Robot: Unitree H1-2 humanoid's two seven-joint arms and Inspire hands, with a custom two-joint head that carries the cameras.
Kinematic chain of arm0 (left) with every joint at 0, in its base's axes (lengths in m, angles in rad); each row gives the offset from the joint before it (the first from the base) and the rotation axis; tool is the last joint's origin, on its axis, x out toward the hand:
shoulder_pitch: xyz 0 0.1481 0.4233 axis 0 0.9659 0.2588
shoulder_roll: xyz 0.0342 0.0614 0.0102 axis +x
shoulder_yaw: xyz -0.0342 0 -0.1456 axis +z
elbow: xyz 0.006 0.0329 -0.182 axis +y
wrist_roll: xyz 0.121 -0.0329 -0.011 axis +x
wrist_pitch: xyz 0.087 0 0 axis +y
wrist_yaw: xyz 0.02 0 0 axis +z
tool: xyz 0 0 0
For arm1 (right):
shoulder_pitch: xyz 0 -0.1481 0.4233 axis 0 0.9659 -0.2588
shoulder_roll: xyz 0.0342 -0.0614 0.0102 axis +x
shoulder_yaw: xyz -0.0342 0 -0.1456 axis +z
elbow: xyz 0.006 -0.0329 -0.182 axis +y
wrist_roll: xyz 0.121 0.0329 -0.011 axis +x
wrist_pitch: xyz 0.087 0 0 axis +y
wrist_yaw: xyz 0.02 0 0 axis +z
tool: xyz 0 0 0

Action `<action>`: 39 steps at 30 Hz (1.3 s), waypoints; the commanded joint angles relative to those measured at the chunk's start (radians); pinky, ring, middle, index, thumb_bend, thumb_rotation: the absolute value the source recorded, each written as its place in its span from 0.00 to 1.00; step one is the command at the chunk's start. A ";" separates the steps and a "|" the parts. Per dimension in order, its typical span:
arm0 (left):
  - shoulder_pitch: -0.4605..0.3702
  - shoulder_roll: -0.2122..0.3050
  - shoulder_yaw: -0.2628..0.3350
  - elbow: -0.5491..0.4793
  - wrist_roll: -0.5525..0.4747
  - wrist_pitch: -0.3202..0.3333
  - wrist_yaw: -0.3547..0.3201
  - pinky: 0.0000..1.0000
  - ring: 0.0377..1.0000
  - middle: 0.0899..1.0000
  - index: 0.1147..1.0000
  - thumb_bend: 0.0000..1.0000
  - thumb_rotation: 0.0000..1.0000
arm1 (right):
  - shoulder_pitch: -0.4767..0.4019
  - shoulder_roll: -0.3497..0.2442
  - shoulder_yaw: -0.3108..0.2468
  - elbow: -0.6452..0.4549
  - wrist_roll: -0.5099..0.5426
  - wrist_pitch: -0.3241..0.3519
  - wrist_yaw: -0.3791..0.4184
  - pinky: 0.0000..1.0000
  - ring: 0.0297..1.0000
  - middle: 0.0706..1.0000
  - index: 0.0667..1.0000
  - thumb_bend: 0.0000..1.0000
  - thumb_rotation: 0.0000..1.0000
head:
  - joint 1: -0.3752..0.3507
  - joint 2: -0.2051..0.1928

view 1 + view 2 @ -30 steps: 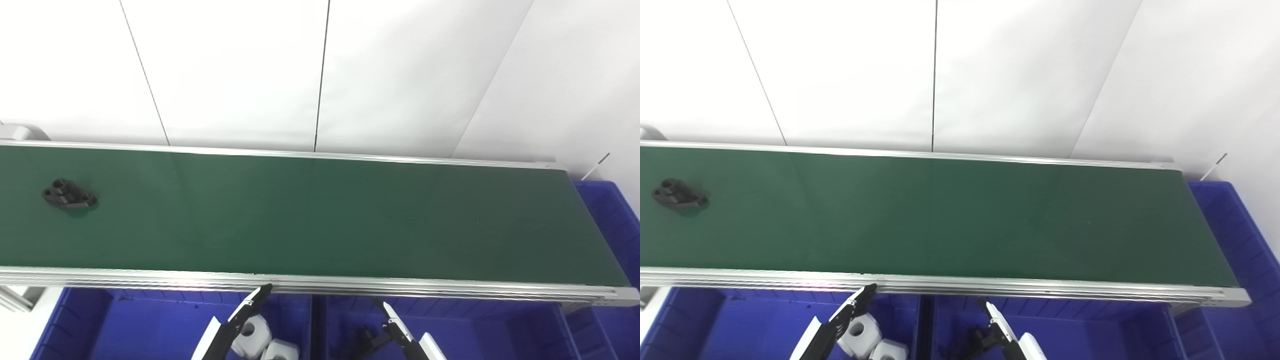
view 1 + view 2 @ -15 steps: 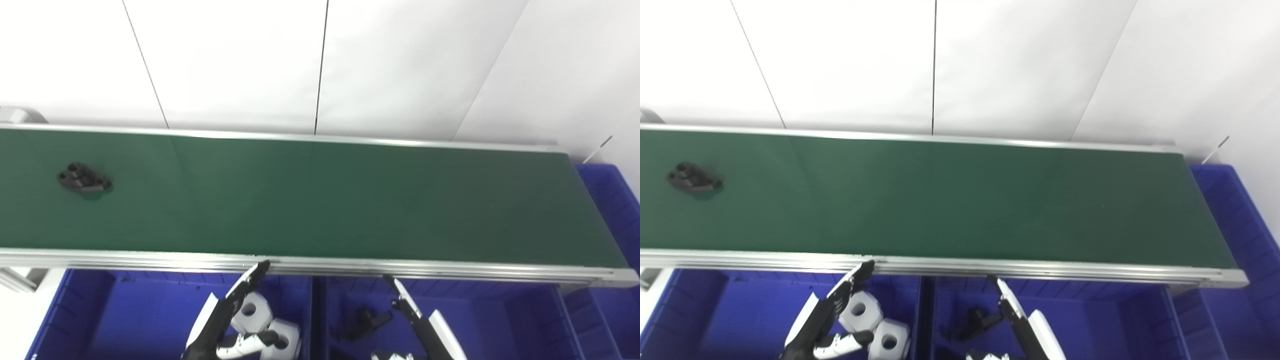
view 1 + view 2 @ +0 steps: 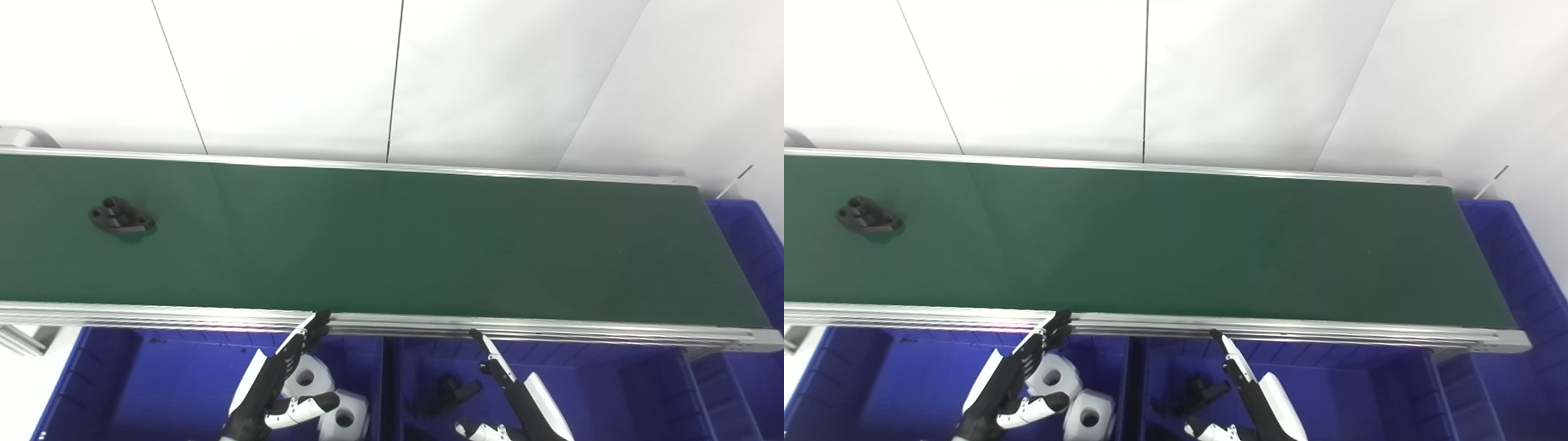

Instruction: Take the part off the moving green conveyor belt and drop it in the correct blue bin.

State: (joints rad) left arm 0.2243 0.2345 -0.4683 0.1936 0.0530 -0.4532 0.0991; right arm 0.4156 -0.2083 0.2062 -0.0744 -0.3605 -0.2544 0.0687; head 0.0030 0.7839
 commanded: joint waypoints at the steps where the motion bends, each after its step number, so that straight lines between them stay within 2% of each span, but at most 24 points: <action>1: -0.009 -0.006 0.006 -0.015 0.011 -0.017 -0.008 0.88 0.91 0.92 0.89 0.76 0.66 | -0.005 0.000 -0.005 -0.015 0.004 -0.017 -0.011 0.89 1.00 1.00 1.00 0.85 0.81 | 0.001 0.001; 6: -0.011 -0.007 -0.003 -0.008 0.042 -0.017 0.018 0.86 0.90 0.91 0.88 0.78 0.69 | -0.009 -0.002 -0.007 0.004 0.014 -0.030 -0.012 0.89 1.00 1.00 1.00 0.85 0.79 | 0.026 -0.016; 17: -0.011 -0.012 -0.013 0.004 0.046 -0.017 0.031 0.85 0.89 0.90 0.88 0.78 0.67 | -0.011 -0.012 -0.004 0.033 0.032 -0.056 -0.014 0.90 1.00 1.00 1.00 0.84 0.78 | 0.048 -0.059; 18: -0.011 -0.013 -0.016 0.008 0.049 -0.017 0.035 0.86 0.89 0.90 0.88 0.78 0.67 | -0.011 -0.013 -0.004 0.039 0.034 -0.061 -0.015 0.90 1.00 1.00 1.00 0.85 0.78 | 0.066 -0.077; 19: -0.012 -0.012 -0.019 0.011 0.050 -0.017 0.037 0.86 0.90 0.91 0.88 0.78 0.67 | -0.011 -0.014 -0.004 0.044 0.037 -0.065 -0.015 0.90 1.00 1.00 1.00 0.85 0.78 | 0.066 -0.077; 20: -0.014 -0.014 -0.024 0.018 0.049 -0.017 0.039 0.86 0.90 0.91 0.88 0.78 0.67 | -0.011 -0.017 -0.005 0.053 0.035 -0.071 -0.017 0.90 1.00 1.00 1.00 0.85 0.78 | 0.098 -0.107; 21: -0.015 -0.015 -0.029 0.024 0.051 -0.017 0.043 0.86 0.90 0.91 0.88 0.78 0.66 | -0.010 -0.020 -0.006 0.058 0.032 -0.076 -0.019 0.89 1.00 1.00 1.00 0.86 0.79 | 0.107 -0.112; 22: -0.017 -0.017 -0.038 0.034 0.055 -0.017 0.052 0.86 0.90 0.91 0.88 0.77 0.66 | -0.011 -0.023 -0.008 0.071 0.032 -0.089 -0.022 0.88 1.00 1.00 1.00 0.86 0.79 | 0.164 -0.145; 23: -0.019 -0.019 -0.045 0.041 0.059 -0.017 0.059 0.86 0.90 0.91 0.87 0.77 0.67 | -0.012 -0.026 -0.010 0.079 0.032 -0.098 -0.024 0.88 1.00 1.00 1.00 0.85 0.79 | 0.164 -0.145; 24: -0.023 -0.019 -0.057 0.051 0.075 -0.017 0.078 0.86 0.90 0.91 0.87 0.77 0.67 | -0.014 -0.032 -0.011 0.096 0.042 -0.117 -0.022 0.87 1.00 1.00 1.00 0.85 0.79 | 0.217 -0.181; 27: -0.035 -0.021 -0.100 0.077 0.102 -0.017 0.137 0.82 0.85 0.87 0.85 0.82 0.68 | -0.023 -0.046 -0.017 0.144 0.044 -0.170 -0.035 0.90 1.00 1.00 1.00 0.84 0.79 | 0.281 -0.239; 33: -0.062 -0.006 -0.174 0.113 0.138 -0.017 0.242 0.84 0.85 0.85 0.83 0.85 0.65 | -0.021 -0.054 -0.024 0.152 0.069 -0.153 -0.015 0.90 1.00 1.00 1.00 0.82 0.77 | 0.307 -0.275; 39: -0.091 0.012 -0.237 0.129 0.151 -0.017 0.312 0.85 0.85 0.85 0.82 0.87 0.66 | -0.025 -0.059 -0.033 0.167 0.008 -0.176 -0.051 0.88 1.00 1.00 1.00 0.80 0.81 | 0.327 -0.286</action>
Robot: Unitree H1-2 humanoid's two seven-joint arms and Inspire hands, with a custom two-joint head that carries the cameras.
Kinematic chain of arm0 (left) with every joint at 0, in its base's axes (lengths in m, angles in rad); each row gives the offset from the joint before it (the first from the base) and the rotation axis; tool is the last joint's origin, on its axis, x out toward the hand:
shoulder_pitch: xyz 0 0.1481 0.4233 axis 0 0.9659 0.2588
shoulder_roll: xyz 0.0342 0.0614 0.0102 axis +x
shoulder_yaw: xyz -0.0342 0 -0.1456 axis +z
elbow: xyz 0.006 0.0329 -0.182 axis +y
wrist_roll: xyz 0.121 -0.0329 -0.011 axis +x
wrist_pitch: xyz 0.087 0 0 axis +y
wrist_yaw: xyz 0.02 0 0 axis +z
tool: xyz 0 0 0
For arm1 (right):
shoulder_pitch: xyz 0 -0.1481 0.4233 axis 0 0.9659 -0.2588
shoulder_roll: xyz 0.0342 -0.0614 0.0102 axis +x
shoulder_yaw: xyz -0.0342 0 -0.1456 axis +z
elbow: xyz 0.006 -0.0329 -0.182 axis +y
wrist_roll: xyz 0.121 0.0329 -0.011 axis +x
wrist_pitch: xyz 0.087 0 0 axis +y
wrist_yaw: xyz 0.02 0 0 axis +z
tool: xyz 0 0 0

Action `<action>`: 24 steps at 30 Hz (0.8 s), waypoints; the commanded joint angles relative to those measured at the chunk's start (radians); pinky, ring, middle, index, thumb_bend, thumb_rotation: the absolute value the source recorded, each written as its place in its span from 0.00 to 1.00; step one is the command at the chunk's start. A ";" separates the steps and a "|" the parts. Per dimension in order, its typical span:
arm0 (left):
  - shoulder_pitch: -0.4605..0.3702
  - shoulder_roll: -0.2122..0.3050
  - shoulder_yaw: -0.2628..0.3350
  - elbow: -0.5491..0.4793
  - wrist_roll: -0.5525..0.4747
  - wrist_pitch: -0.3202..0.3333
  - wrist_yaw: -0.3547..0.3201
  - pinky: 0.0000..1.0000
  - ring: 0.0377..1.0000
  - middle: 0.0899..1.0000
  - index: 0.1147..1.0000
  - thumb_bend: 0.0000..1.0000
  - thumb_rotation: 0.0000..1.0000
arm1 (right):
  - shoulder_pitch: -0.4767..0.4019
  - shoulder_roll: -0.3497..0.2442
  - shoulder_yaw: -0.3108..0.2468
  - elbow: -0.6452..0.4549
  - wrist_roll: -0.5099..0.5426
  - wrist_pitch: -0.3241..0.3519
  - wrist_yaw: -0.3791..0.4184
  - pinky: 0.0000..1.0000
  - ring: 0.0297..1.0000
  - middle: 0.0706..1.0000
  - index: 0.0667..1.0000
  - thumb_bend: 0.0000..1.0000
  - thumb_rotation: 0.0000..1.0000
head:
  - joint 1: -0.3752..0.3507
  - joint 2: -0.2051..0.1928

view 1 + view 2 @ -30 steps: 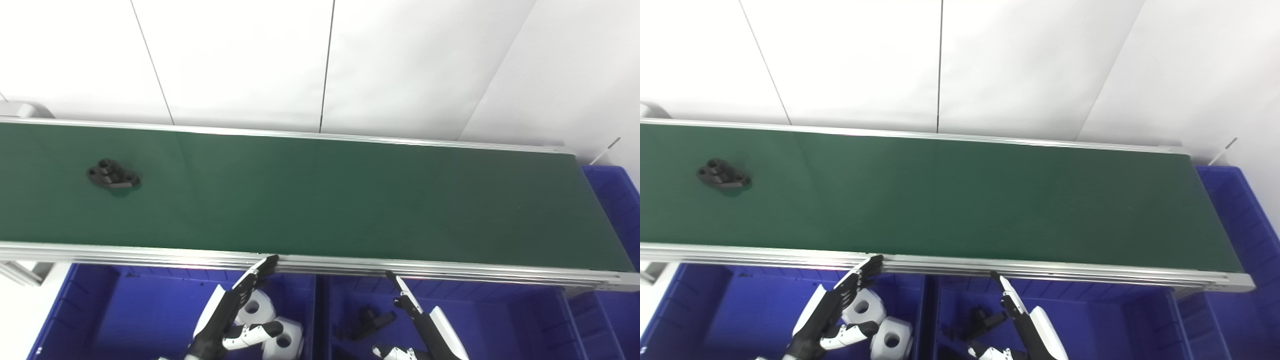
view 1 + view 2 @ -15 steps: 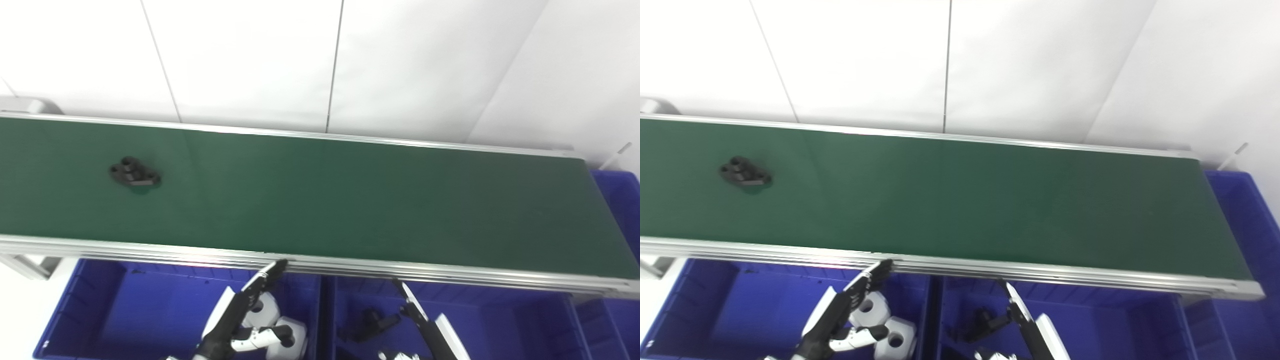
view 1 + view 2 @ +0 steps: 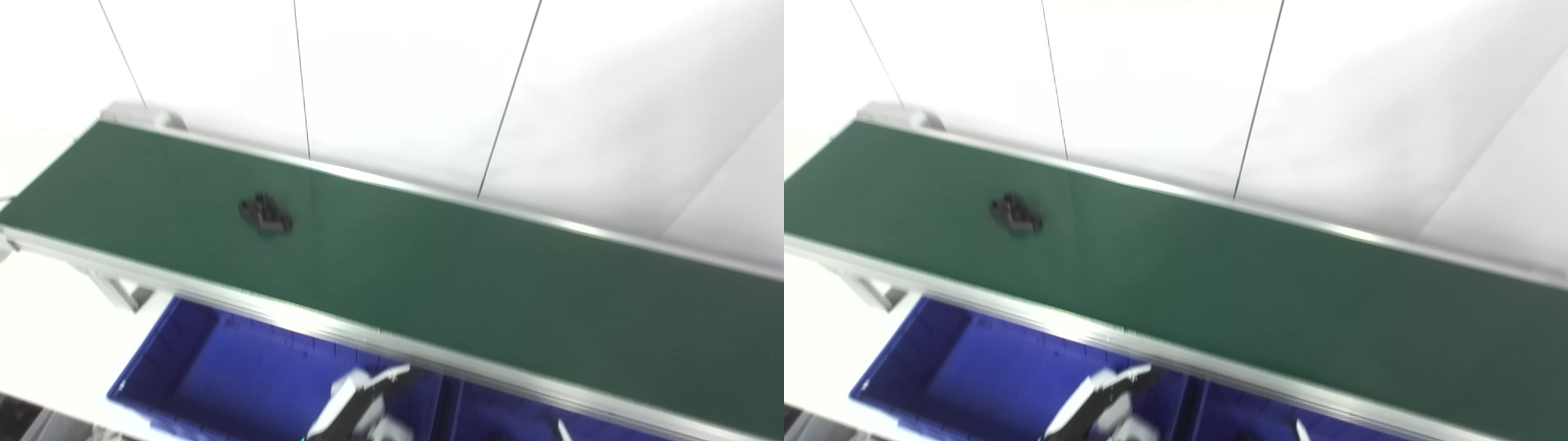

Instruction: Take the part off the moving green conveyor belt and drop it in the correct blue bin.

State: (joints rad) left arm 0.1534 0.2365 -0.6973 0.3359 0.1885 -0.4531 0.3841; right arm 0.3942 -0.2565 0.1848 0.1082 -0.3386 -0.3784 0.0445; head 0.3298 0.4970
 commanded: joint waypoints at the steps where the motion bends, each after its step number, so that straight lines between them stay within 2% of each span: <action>1: -0.022 0.012 -0.013 -0.014 0.011 -0.017 0.029 0.85 0.85 0.85 0.82 0.87 0.66 | -0.002 -0.011 -0.012 -0.021 -0.018 -0.050 -0.028 0.88 1.00 1.00 1.00 0.80 0.81 | -0.008 0.002; 5: -0.029 0.020 -0.035 -0.013 0.009 -0.017 0.058 0.85 0.85 0.85 0.82 0.87 0.62 | 0.000 -0.008 -0.013 -0.020 -0.012 -0.069 -0.042 0.86 0.99 1.00 1.00 0.76 0.77 | -0.020 0.003; 7: -0.033 0.023 -0.044 -0.008 0.010 -0.017 0.070 0.84 0.85 0.85 0.82 0.88 0.64 | -0.002 -0.013 -0.008 -0.014 -0.026 -0.086 -0.060 0.84 0.98 1.00 1.00 0.76 0.78 | -0.034 -0.001; 11: -0.040 0.025 -0.059 0.001 -0.007 -0.017 0.082 0.85 0.85 0.85 0.81 0.88 0.62 | 0.001 -0.016 0.010 -0.025 -0.049 -0.091 -0.128 0.84 0.95 1.00 1.00 0.78 0.82 | -0.045 -0.012; 12: -0.044 0.023 -0.062 0.009 -0.008 -0.017 0.084 0.85 0.85 0.85 0.81 0.89 0.62 | 0.002 -0.016 0.017 -0.034 -0.041 -0.091 -0.153 0.84 0.95 1.00 1.00 0.78 0.81 | -0.053 -0.030; 16: -0.055 0.022 -0.079 0.030 0.003 -0.017 0.104 0.83 0.85 0.84 0.81 0.88 0.64 | 0.003 -0.029 0.053 -0.074 -0.015 -0.091 -0.253 0.78 0.88 0.93 1.00 0.74 0.72 | -0.049 -0.046; 17: -0.057 0.022 -0.081 0.034 0.004 -0.017 0.105 0.83 0.85 0.85 0.81 0.90 0.65 | 0.002 -0.033 0.061 -0.082 -0.014 -0.091 -0.279 0.75 0.84 0.88 0.98 0.75 0.70 | -0.049 -0.046; 18: -0.060 0.021 -0.083 0.039 0.006 -0.017 0.107 0.83 0.85 0.85 0.81 0.90 0.65 | -0.001 -0.040 0.071 -0.098 -0.012 -0.091 -0.312 0.75 0.84 0.88 0.98 0.75 0.70 | -0.047 -0.053; 19: -0.063 0.021 -0.086 0.043 0.007 -0.017 0.110 0.82 0.85 0.84 0.81 0.89 0.65 | -0.004 -0.047 0.082 -0.108 -0.009 -0.091 -0.340 0.73 0.79 0.81 0.94 0.75 0.68 | -0.047 -0.054; 20: -0.067 0.020 -0.091 0.045 0.007 -0.017 0.116 0.82 0.85 0.84 0.81 0.89 0.66 | -0.007 -0.053 0.088 -0.132 -0.007 -0.091 -0.370 0.73 0.78 0.79 0.93 0.75 0.68 | -0.048 -0.057; 21: -0.070 0.019 -0.094 0.049 0.008 -0.017 0.122 0.82 0.84 0.84 0.81 0.88 0.65 | -0.012 -0.058 0.094 -0.153 -0.006 -0.091 -0.395 0.67 0.73 0.75 0.91 0.77 0.65 | -0.048 -0.059; 23: -0.077 0.016 -0.101 0.057 0.007 -0.017 0.132 0.81 0.84 0.84 0.80 0.88 0.64 | -0.026 -0.062 0.096 -0.203 -0.001 -0.091 -0.431 0.63 0.70 0.73 0.90 0.78 0.63 | -0.050 -0.059; 24: -0.080 0.016 -0.103 0.060 0.006 -0.017 0.136 0.81 0.83 0.83 0.80 0.88 0.64 | -0.034 -0.063 0.095 -0.228 0.002 -0.091 -0.443 0.54 0.64 0.70 0.87 0.80 0.57 | -0.051 -0.059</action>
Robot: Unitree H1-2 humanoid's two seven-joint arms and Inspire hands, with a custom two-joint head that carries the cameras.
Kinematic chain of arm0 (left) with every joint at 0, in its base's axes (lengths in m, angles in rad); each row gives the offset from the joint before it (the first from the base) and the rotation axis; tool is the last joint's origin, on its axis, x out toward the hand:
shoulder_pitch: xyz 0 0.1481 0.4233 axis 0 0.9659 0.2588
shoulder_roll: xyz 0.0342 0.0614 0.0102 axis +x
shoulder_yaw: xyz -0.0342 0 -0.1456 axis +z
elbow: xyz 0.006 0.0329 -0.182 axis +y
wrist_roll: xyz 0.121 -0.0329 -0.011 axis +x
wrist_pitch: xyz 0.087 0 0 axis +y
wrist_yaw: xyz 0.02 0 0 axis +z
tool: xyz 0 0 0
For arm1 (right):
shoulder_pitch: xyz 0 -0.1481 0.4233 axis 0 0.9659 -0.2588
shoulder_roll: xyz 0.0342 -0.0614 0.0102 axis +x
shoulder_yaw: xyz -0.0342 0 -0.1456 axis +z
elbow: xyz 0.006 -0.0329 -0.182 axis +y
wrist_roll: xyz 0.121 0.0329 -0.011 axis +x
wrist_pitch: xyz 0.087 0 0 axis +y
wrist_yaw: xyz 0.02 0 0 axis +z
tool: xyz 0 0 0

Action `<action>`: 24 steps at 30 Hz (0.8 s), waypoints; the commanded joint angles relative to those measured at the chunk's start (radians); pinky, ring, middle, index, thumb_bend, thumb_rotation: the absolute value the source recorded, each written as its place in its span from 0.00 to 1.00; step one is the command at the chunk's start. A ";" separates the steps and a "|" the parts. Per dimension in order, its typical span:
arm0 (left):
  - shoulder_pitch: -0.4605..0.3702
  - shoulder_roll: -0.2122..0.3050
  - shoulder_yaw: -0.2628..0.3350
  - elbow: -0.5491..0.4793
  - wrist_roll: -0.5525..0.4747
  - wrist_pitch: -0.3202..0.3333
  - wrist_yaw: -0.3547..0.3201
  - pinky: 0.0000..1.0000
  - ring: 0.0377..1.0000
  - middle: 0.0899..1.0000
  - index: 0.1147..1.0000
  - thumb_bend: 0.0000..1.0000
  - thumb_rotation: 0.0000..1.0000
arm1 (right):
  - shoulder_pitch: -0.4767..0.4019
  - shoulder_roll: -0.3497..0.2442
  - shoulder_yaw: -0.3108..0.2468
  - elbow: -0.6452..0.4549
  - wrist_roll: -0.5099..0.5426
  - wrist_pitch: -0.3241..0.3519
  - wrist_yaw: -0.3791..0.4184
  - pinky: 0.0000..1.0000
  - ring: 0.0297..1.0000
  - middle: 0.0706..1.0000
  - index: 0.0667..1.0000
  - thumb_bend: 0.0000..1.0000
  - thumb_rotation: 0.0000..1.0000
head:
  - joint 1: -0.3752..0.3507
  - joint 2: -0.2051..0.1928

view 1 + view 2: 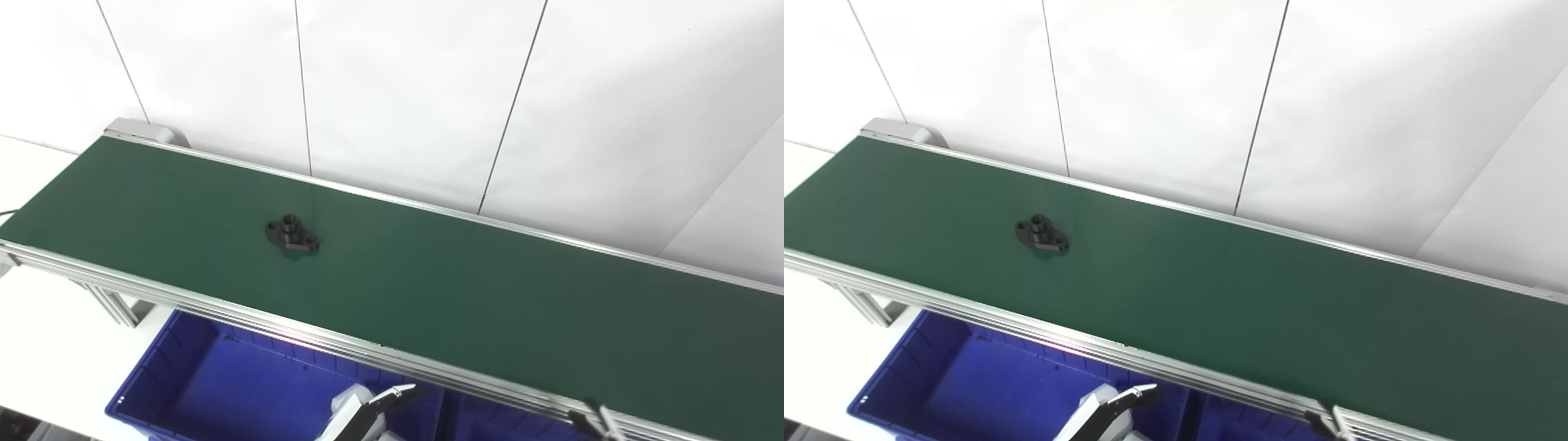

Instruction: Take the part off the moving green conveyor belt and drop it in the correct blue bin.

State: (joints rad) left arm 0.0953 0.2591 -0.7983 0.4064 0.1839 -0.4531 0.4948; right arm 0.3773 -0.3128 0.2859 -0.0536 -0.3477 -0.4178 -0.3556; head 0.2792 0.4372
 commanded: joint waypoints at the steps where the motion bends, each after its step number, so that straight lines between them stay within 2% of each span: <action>1: -0.025 -0.008 -0.004 -0.006 0.013 -0.017 0.032 0.81 0.83 0.83 0.80 0.88 0.64 | -0.026 -0.007 -0.009 -0.092 0.025 -0.052 -0.043 0.51 0.62 0.68 0.86 0.80 0.53 | -0.007 0.002; 4: -0.032 -0.008 -0.010 -0.002 0.014 -0.017 0.047 0.81 0.82 0.82 0.79 0.88 0.63 | -0.059 0.000 -0.044 -0.166 0.055 -0.051 0.001 0.53 0.63 0.67 0.86 0.80 0.47 | -0.018 0.004; 8: -0.039 -0.007 -0.012 0.010 0.006 -0.017 0.049 0.82 0.82 0.82 0.79 0.88 0.63 | -0.127 0.017 -0.097 -0.251 0.084 0.011 0.085 0.50 0.61 0.67 0.84 0.83 0.44 | -0.046 0.009; 10: -0.043 -0.006 -0.013 0.013 0.001 -0.017 0.048 0.82 0.83 0.82 0.79 0.87 0.62 | -0.165 0.028 -0.119 -0.269 0.080 0.038 0.119 0.54 0.61 0.65 0.82 0.83 0.46 | -0.060 0.011; 14: -0.048 -0.004 -0.012 0.016 -0.003 -0.017 0.045 0.81 0.83 0.82 0.79 0.88 0.63 | -0.242 0.046 -0.150 -0.312 0.034 0.160 0.206 0.59 0.63 0.63 0.79 0.83 0.41 | -0.089 0.016; 18: -0.047 -0.001 -0.005 0.013 -0.010 -0.017 0.031 0.80 0.83 0.83 0.79 0.88 0.63 | -0.321 0.049 -0.155 -0.320 -0.054 0.270 0.292 0.62 0.65 0.69 0.75 0.79 0.50 | -0.117 0.021; 24: -0.047 0.004 -0.003 0.007 -0.017 -0.017 0.031 0.79 0.83 0.82 0.79 0.88 0.61 | -0.435 0.071 -0.126 -0.307 -0.166 0.437 0.422 0.60 0.67 0.70 0.74 0.80 0.39 | -0.157 0.027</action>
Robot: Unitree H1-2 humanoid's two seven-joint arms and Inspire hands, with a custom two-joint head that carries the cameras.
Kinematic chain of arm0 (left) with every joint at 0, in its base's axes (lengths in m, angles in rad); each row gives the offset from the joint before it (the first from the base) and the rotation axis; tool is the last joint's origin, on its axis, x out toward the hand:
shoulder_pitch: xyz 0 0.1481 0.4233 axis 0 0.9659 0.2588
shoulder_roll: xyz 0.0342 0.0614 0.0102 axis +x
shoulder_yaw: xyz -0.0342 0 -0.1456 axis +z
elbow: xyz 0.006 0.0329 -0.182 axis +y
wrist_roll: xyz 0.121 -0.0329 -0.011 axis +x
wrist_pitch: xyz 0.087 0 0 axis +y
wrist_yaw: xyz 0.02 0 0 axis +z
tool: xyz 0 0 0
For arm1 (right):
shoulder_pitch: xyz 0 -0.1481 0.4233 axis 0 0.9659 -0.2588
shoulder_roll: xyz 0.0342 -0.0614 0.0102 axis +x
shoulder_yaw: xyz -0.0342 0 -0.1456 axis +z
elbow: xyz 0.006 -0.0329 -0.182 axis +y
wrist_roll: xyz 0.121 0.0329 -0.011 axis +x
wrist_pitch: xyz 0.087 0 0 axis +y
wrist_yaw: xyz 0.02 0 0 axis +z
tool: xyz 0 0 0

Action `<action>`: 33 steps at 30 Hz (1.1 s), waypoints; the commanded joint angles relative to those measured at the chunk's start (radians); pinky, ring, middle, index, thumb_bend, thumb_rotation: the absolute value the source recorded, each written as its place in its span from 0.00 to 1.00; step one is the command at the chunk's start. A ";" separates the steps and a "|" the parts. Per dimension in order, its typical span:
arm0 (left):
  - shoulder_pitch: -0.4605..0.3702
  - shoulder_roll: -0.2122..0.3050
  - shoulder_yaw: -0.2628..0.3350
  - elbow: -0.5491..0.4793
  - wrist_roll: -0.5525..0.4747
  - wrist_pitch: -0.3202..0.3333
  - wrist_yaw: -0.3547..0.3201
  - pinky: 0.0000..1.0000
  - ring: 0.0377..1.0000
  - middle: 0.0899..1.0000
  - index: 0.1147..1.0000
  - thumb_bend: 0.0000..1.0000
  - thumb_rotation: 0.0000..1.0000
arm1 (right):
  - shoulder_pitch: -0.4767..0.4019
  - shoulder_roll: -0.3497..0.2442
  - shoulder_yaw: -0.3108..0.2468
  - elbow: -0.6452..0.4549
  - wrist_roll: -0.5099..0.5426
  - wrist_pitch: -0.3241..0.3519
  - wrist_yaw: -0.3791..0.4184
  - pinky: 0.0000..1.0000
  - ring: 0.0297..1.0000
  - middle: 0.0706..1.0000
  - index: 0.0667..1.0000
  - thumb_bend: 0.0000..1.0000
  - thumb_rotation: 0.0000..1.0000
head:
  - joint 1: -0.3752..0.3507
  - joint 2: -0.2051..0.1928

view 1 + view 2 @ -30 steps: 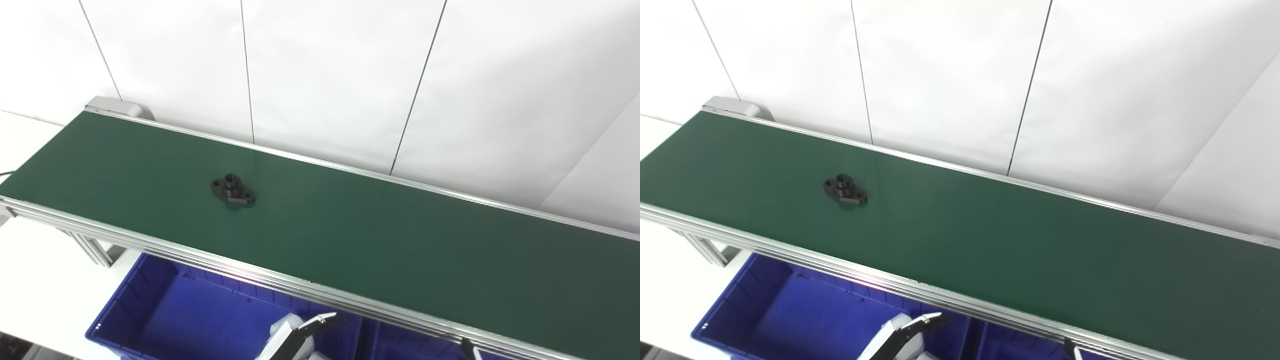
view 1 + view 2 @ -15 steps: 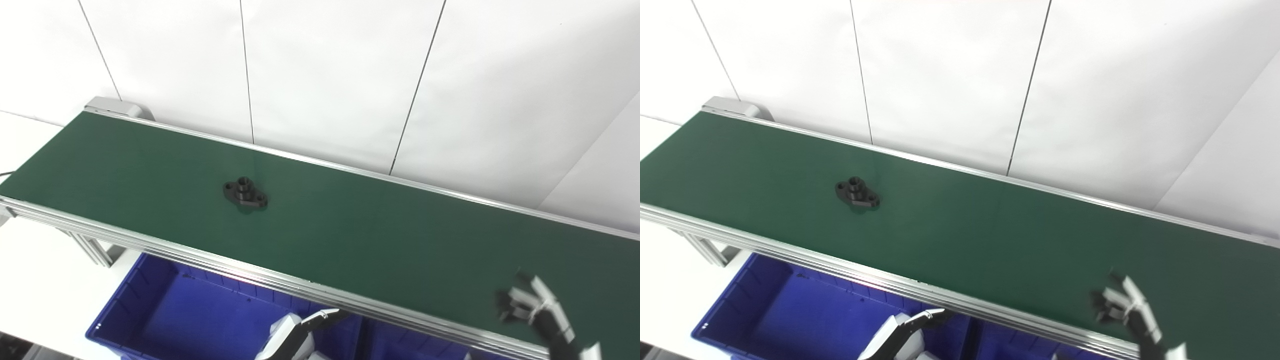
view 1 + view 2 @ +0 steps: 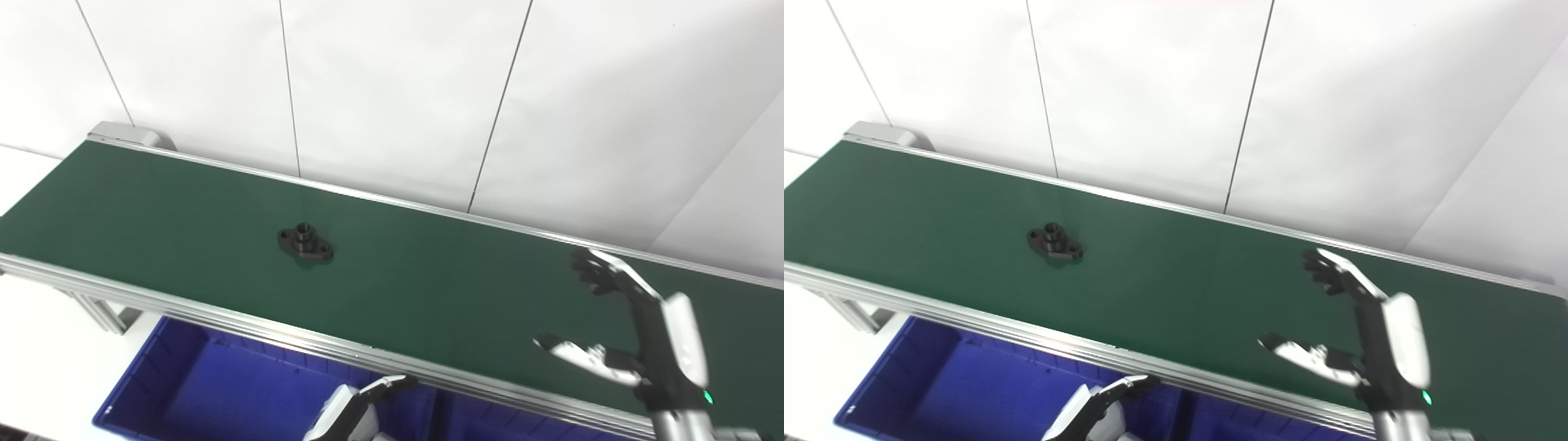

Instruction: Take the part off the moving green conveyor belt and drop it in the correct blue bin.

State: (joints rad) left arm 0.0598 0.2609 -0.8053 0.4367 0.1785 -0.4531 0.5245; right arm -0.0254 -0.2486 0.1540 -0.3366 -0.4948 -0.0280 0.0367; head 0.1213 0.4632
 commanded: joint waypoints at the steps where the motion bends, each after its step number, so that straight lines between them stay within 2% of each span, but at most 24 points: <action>1: -0.011 0.002 0.007 -0.025 -0.014 -0.017 0.001 0.79 0.83 0.82 0.79 0.89 0.61 | -0.049 0.012 0.012 -0.026 -0.035 0.079 0.052 0.61 0.68 0.71 0.75 0.81 0.36 | -0.009 0.002; 3: -0.010 0.002 0.009 -0.026 -0.021 -0.017 -0.001 0.78 0.83 0.82 0.79 0.89 0.61 | -0.082 0.021 0.024 -0.027 -0.064 0.137 0.094 0.64 0.71 0.72 0.79 0.83 0.31 | -0.015 0.003; 5: -0.010 0.003 0.008 -0.025 -0.020 -0.017 0.000 0.78 0.83 0.82 0.79 0.89 0.60 | -0.117 0.028 0.038 -0.024 -0.093 0.177 0.127 0.64 0.72 0.72 0.79 0.83 0.30 | -0.018 0.003; 10: -0.010 0.004 0.013 -0.026 -0.021 -0.017 -0.006 0.78 0.83 0.83 0.79 0.90 0.63 | -0.214 0.046 0.084 0.002 -0.185 0.261 0.194 0.65 0.73 0.75 0.83 0.86 0.21 | -0.015 0.008; 13: -0.010 0.005 0.015 -0.027 -0.020 -0.017 -0.008 0.78 0.83 0.83 0.79 0.90 0.63 | -0.248 0.064 0.100 0.021 -0.218 0.298 0.213 0.66 0.77 0.80 0.83 0.86 0.17 | -0.014 0.012; 20: -0.010 0.005 0.017 -0.028 -0.018 -0.017 -0.001 0.79 0.83 0.82 0.79 0.90 0.64 | -0.343 0.093 0.150 0.122 -0.267 0.302 0.223 0.70 0.81 0.84 0.85 0.85 0.14 | -0.013 0.015; 28: 0.013 0.019 0.004 -0.057 -0.003 -0.017 0.043 0.77 0.79 0.79 0.77 0.89 0.63 | -0.420 0.127 0.194 0.204 -0.304 0.336 0.244 0.76 0.84 0.85 0.86 0.84 0.22 | -0.010 0.015; 33: 0.043 0.026 0.017 -0.097 -0.039 -0.017 0.017 0.75 0.77 0.77 0.75 0.88 0.60 | -0.461 0.139 0.219 0.276 -0.313 0.318 0.237 0.76 0.81 0.82 0.86 0.83 0.25 | -0.004 0.008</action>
State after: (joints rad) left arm 0.0965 0.2784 -0.7960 0.3646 0.1505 -0.4532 0.5443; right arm -0.4405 -0.1151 0.3710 -0.0511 -0.7980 0.2957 0.2900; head 0.1150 0.4725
